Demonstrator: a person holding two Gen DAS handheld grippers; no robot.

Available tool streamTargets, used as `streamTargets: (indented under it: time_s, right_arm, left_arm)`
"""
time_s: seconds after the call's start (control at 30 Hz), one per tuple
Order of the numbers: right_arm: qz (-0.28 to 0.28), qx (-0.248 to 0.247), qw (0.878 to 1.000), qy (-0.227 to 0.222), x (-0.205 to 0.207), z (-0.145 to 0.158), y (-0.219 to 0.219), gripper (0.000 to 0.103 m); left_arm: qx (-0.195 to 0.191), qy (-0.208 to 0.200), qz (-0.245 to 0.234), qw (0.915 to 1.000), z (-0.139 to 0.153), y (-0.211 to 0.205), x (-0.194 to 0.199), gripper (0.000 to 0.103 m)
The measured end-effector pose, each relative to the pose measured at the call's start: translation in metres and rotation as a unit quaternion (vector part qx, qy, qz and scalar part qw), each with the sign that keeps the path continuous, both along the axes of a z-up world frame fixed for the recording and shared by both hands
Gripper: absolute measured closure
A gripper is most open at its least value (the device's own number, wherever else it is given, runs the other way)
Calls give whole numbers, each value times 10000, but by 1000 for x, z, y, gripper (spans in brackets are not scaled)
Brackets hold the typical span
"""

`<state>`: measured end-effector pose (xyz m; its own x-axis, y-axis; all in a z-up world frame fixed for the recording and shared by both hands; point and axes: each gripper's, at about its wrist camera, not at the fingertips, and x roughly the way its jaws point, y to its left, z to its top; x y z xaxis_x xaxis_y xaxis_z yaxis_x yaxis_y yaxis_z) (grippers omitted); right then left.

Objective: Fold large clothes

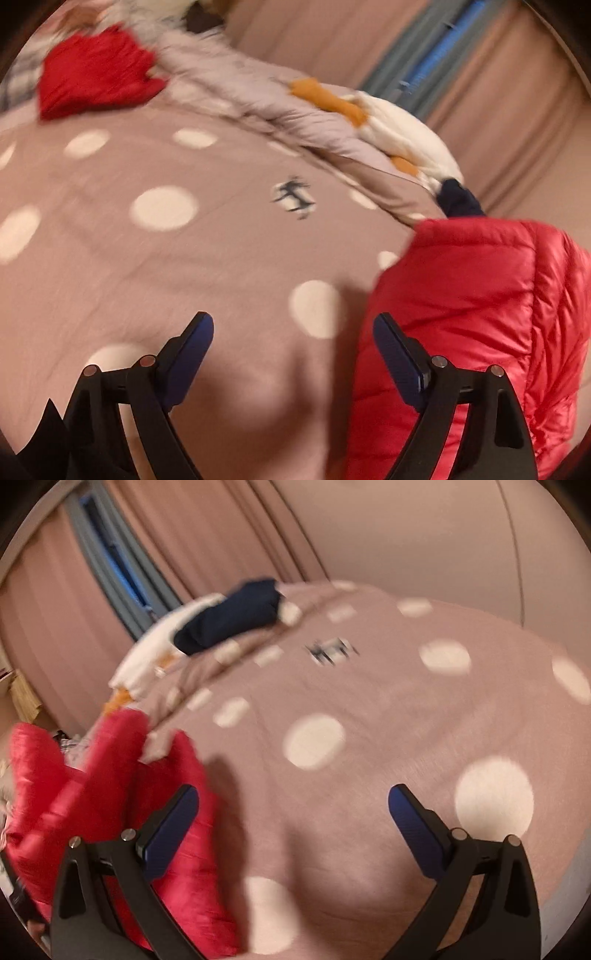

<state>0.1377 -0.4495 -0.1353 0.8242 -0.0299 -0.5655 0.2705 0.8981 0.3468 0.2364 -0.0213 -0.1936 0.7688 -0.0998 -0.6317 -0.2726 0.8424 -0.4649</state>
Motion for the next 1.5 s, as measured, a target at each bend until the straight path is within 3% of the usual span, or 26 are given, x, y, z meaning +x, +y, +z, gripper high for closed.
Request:
streamTargets:
  time_s: [0.13, 0.33, 0.53, 0.6, 0.67, 0.73, 0.77, 0.8, 0.87, 0.93, 1.03, 1.23, 1.27, 1.4, 1.5]
  right_arm:
    - [305, -36, 9989, -341, 10, 35, 22, 0]
    - [1012, 180, 9927, -634, 45, 82, 77, 0]
    - [1850, 361, 9762, -1068, 66, 103, 154, 1]
    - [1587, -161, 9794, -1238, 79, 95, 166, 1]
    - [1206, -579, 9881, -757, 106, 74, 162, 2]
    - [1192, -245, 9926, -19, 132, 39, 139, 14]
    - [1103, 59, 9936, 212, 139, 21, 123, 13]
    - [935, 283, 9948, 292, 141, 4, 106, 12]
    - [612, 240, 9975, 271, 138, -18, 84, 8]
    - [458, 78, 9981, 413, 140, -38, 72, 8]
    - [577, 253, 9961, 625, 152, -60, 54, 8]
    - [583, 69, 9962, 639, 155, -64, 57, 7]
    - [627, 124, 9959, 633, 155, -63, 56, 6]
    - [1059, 737, 9884, 805, 141, -46, 38, 0]
    - [1103, 960, 9871, 657, 112, -25, 19, 0]
  left_arm:
    - [242, -99, -379, 9989, 14, -13, 11, 15]
    - [543, -97, -369, 9978, 22, -20, 32, 15]
    - [682, -216, -532, 9960, 21, -43, 46, 15]
    - [653, -232, -563, 9960, 21, -51, 50, 15]
    - [570, -272, -604, 9962, 18, -57, 53, 15]
    - [545, -258, -749, 9954, 12, -65, 57, 13]
    - [512, -278, -873, 9945, 8, -70, 59, 10]
    - [429, -315, -1035, 9932, 3, -76, 61, 9]
    - [226, -362, -1340, 9901, -10, -90, 66, 4]
    - [333, -454, -1408, 9884, -20, -105, 68, 3]
    - [566, -448, -1367, 9880, -26, -117, 71, 2]
    - [885, -394, -1310, 9866, -24, -120, 66, 1]
    - [779, -276, -1367, 9872, -21, -115, 66, 1]
    - [-352, 210, -1632, 9857, -3, -71, 58, 1]
    - [-612, 105, -1668, 9840, 5, -43, 42, 1]
